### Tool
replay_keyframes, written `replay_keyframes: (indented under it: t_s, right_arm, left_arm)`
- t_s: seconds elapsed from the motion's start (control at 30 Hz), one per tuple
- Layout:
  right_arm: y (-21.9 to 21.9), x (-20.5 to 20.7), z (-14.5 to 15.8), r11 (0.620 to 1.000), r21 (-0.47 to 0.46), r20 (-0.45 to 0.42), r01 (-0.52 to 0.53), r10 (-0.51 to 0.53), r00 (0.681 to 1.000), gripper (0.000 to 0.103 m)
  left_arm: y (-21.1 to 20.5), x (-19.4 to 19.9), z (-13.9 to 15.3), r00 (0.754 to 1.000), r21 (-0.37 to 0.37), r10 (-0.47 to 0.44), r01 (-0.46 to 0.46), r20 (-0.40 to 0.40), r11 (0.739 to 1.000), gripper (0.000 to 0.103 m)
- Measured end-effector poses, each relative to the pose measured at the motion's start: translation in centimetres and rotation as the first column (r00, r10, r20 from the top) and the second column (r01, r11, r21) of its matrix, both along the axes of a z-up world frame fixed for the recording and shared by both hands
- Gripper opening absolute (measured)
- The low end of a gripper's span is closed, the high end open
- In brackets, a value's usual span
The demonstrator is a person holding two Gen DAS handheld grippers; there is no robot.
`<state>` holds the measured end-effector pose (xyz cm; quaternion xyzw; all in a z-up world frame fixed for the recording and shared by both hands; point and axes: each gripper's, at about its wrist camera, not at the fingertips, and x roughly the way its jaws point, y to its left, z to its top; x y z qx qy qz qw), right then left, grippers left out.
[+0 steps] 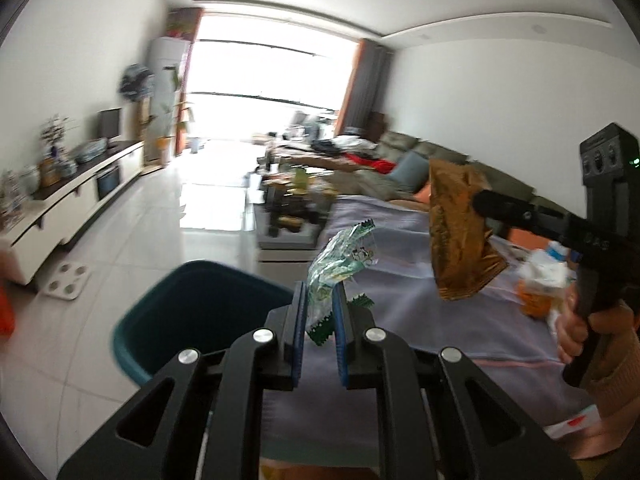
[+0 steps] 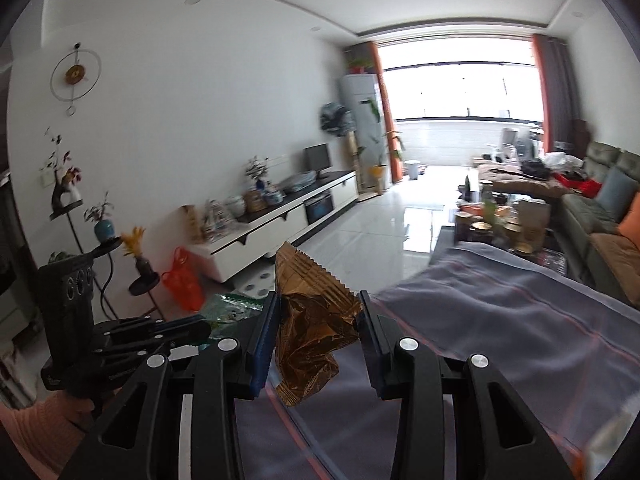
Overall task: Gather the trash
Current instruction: 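Carry both wrappers to the teal bin and open both tools to drop them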
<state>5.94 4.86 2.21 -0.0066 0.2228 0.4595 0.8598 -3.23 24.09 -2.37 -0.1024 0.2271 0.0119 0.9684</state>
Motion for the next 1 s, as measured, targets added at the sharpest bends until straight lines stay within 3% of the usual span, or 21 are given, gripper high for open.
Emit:
replay_keyframes:
  t_s: [0.43, 0.87, 1.0]
  right_arm:
    - [10.4, 3.9, -2.9, 0.994, -0.068, -0.101, -0.090, 0.083, 0.991, 0.039]
    - [15.9, 6.4, -6.9, 0.973, -0.196, -0.267, -0.123, 0.068, 0.961, 0.043]
    - [16.4, 6.7, -7.6, 0.965, -0.228, -0.307, -0.128, 0.054, 0.950, 0.059]
  left_arm:
    - [6.3, 1.5, -2.4, 0.980, 0.015, 0.160, -0.159, -0.115, 0.987, 0.014]
    - [8.1, 4.1, -5.3, 0.955, -0.035, 0.194, -0.207, -0.226, 0.978, 0.017]
    - [8.5, 4.5, -5.9, 0.949, -0.058, 0.192, -0.213, -0.251, 0.975, 0.030]
